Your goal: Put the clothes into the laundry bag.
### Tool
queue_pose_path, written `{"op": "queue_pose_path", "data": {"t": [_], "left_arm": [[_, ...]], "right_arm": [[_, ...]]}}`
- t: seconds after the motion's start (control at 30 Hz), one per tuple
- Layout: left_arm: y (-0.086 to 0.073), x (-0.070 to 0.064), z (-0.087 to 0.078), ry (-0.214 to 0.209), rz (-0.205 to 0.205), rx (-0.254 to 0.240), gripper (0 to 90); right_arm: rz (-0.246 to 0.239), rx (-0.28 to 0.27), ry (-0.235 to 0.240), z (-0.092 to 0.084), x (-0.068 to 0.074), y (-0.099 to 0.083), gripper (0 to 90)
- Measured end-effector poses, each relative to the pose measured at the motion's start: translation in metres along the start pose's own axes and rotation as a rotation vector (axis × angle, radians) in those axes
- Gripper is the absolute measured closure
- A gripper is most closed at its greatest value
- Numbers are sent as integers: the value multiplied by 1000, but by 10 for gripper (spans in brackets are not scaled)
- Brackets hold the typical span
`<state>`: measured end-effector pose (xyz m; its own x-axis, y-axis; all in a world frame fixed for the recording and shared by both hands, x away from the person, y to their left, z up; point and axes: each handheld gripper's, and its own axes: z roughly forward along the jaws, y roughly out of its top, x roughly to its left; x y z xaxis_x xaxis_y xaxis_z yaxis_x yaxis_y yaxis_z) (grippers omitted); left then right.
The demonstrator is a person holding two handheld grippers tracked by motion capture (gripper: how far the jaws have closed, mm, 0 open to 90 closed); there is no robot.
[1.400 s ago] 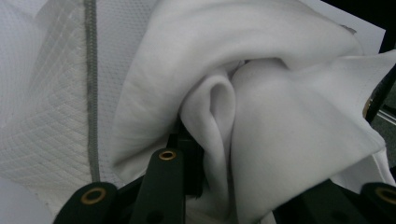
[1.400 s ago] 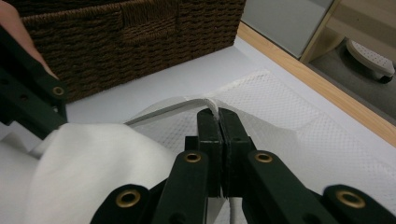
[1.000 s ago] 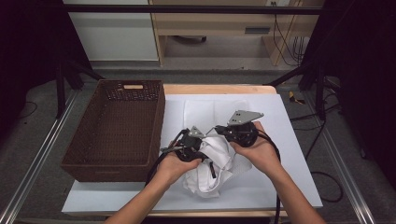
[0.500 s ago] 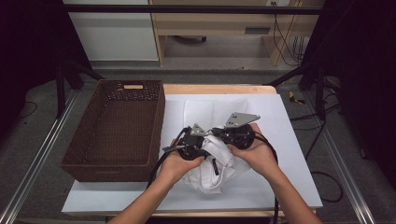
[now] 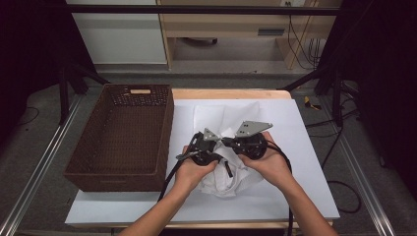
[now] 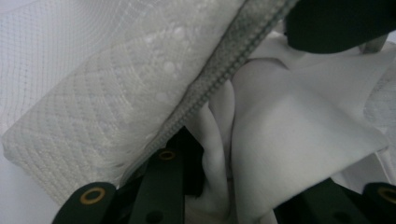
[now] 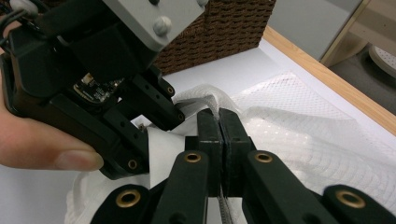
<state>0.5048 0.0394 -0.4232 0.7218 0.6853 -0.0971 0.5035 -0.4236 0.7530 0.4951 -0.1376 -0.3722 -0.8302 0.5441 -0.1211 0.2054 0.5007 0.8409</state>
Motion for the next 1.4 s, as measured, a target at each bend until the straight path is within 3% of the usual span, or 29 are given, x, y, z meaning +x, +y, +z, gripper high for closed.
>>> {"op": "queue_pose_path", "data": {"t": [0.4, 0.53, 1.03, 1.17, 1.4], "left_arm": [[1, -6, -11, 1, 9, -29, 714], [2, -5, -5, 14, 14, -29, 713], [-4, 3, 17, 86, -54, -73, 692], [-6, 3, 22, 103, -51, -84, 679], [-11, 0, 28, 137, 1, -118, 497]], "right_arm": [[12, -23, 1, -2, -2, 0, 892], [12, -17, -2, -3, -3, 0, 893], [23, -5, 14, -1, -1, -14, 892], [18, 2, 10, 1, -1, -14, 892], [26, 12, -1, 5, -3, -21, 892]]}}
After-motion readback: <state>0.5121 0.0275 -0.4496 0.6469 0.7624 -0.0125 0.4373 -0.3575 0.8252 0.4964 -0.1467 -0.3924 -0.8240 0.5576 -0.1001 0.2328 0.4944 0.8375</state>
